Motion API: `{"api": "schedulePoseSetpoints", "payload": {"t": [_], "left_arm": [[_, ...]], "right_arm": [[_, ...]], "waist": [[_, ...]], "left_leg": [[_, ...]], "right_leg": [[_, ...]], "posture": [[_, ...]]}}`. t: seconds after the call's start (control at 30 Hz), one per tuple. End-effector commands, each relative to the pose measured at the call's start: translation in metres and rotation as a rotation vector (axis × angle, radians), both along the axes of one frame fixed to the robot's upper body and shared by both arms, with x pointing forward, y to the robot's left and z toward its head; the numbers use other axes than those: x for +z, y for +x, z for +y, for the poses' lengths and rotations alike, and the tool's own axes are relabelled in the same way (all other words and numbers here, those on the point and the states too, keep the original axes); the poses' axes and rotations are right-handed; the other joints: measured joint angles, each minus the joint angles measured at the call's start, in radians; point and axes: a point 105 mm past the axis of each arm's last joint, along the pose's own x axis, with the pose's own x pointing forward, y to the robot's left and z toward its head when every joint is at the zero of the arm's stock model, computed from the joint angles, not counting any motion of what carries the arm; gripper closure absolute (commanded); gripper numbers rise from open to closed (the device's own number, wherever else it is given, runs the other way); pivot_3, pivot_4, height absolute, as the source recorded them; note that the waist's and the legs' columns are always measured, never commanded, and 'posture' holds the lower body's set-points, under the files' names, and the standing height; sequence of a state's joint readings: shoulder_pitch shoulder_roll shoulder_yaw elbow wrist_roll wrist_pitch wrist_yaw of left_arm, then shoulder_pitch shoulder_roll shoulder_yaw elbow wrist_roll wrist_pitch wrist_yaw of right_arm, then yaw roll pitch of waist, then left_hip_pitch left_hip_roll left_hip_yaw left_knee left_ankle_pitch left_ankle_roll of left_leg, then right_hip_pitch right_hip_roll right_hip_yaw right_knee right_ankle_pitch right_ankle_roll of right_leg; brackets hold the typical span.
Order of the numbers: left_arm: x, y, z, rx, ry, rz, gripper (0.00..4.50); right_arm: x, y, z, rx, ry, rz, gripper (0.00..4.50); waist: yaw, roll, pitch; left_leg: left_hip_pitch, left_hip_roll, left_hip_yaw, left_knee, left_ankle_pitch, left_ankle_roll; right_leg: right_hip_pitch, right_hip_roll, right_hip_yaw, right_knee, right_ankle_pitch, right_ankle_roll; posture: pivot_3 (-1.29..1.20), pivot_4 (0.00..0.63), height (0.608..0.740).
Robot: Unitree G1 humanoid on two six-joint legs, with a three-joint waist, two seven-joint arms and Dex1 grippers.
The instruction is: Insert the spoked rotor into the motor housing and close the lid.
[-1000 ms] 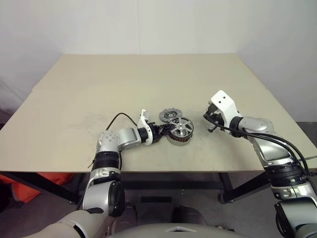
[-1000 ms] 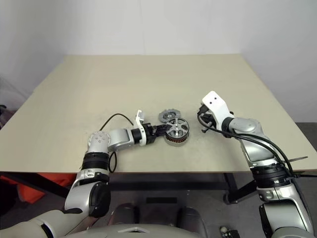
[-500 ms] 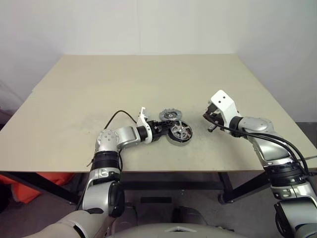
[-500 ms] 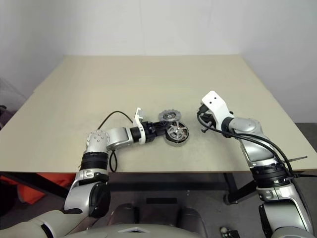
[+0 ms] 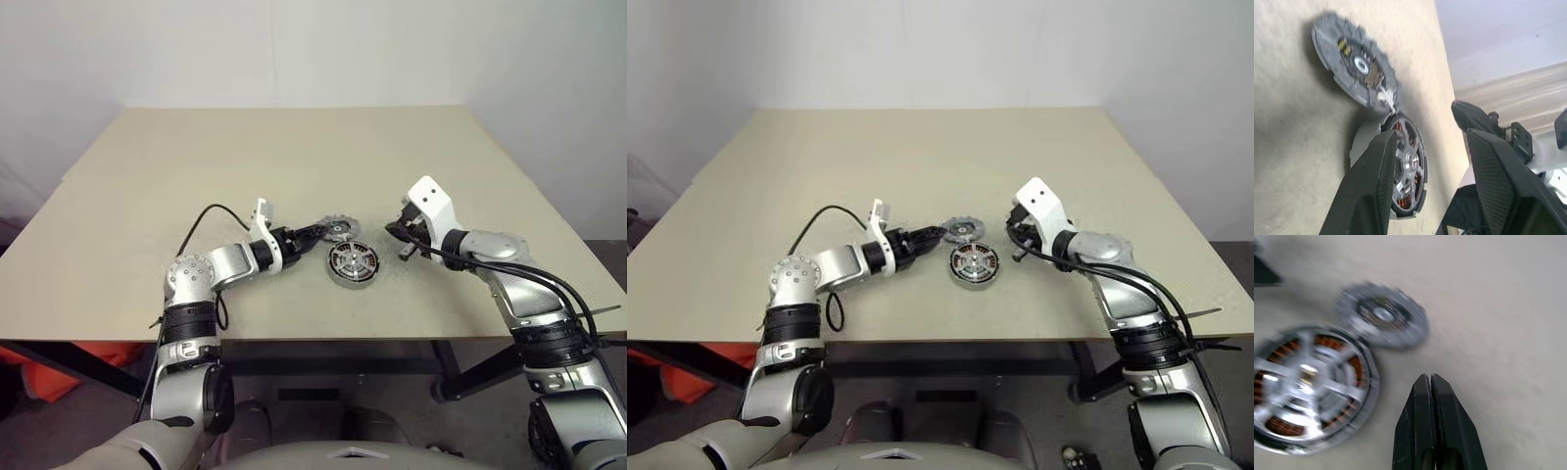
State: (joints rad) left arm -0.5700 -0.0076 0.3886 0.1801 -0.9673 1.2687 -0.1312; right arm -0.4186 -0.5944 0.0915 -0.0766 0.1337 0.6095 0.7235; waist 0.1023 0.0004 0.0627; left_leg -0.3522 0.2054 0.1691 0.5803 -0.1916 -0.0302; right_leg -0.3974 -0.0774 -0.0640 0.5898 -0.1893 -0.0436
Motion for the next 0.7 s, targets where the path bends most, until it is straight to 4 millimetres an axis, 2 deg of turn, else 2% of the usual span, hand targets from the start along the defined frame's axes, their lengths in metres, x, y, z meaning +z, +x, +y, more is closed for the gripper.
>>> {"api": "schedulePoseSetpoints", "payload": {"t": [0.03, 0.2, 0.3, 0.4, 0.47, 0.6, 0.7], "left_arm": [[0.023, 0.002, 0.009, 0.038, -0.003, -0.126, 2.1], [0.024, 0.004, 0.019, 0.092, 0.014, -0.155, 2.1], [0.023, 0.005, 0.022, 0.113, 0.023, -0.159, 2.1], [0.024, 0.006, 0.025, 0.136, 0.024, -0.168, 2.1], [0.025, 0.006, 0.027, 0.15, 0.024, -0.172, 2.1], [0.026, 0.007, 0.03, 0.172, 0.024, -0.176, 2.1], [0.024, 0.007, 0.031, 0.178, 0.025, -0.173, 2.1]], "right_arm": [[0.016, -0.007, 0.018, 0.08, 0.044, -0.046, 4.5], [0.013, -0.016, 0.036, 0.135, 0.089, -0.019, 4.5], [-0.015, -0.021, 0.041, 0.12, 0.124, 0.089, 4.5], [-0.057, -0.029, 0.038, 0.085, 0.09, 0.202, 4.5], [-0.068, -0.029, 0.033, 0.061, 0.042, 0.209, 4.5], [-0.035, -0.023, 0.04, 0.116, 0.101, 0.125, 4.5], [-0.02, -0.021, 0.041, 0.147, 0.103, 0.081, 4.5]], "waist": [[0.0, 0.0, 0.0], [0.0, 0.0, 0.0], [0.0, 0.0, 0.0], [0.0, 0.0, 0.0], [-0.002, 0.001, -0.002], [-0.005, 0.001, -0.002], [-0.004, 0.001, -0.002]], "left_leg": [[0.0, 0.0, 0.0, 0.0, 0.0, 0.0], [0.0, 0.0, 0.0, 0.0, 0.0, 0.0], [0.001, 0.0, 0.0, 0.0, 0.0, 0.0], [0.001, 0.0, 0.0, 0.0, 0.0, 0.0], [0.001, 0.0, 0.001, 0.0, 0.0, 0.0], [0.01, 0.0, 0.001, 0.0, 0.0, -0.001], [0.009, 0.0, 0.0, 0.0, 0.001, -0.002]], "right_leg": [[0.0, 0.0, 0.0, 0.0, 0.0, 0.0], [0.0, 0.0, 0.0, 0.0, 0.0, 0.0], [0.001, 0.0, 0.0, 0.0, -0.001, 0.002], [0.001, 0.0, 0.0, 0.0, -0.002, 0.003], [0.001, 0.0, 0.001, 0.0, -0.001, 0.002], [0.009, 0.0, 0.0, -0.001, -0.004, 0.007], [0.009, 0.0, 0.0, -0.002, -0.005, 0.008]], "posture": [[0.0, 0.0, 0.74], [0.0, 0.0, 0.74], [0.0, 0.0, 0.74], [0.0, 0.0, 0.74], [0.0, 0.0, 0.74], [0.0, 0.0, 0.74], [0.0, 0.0, 0.74]]}}
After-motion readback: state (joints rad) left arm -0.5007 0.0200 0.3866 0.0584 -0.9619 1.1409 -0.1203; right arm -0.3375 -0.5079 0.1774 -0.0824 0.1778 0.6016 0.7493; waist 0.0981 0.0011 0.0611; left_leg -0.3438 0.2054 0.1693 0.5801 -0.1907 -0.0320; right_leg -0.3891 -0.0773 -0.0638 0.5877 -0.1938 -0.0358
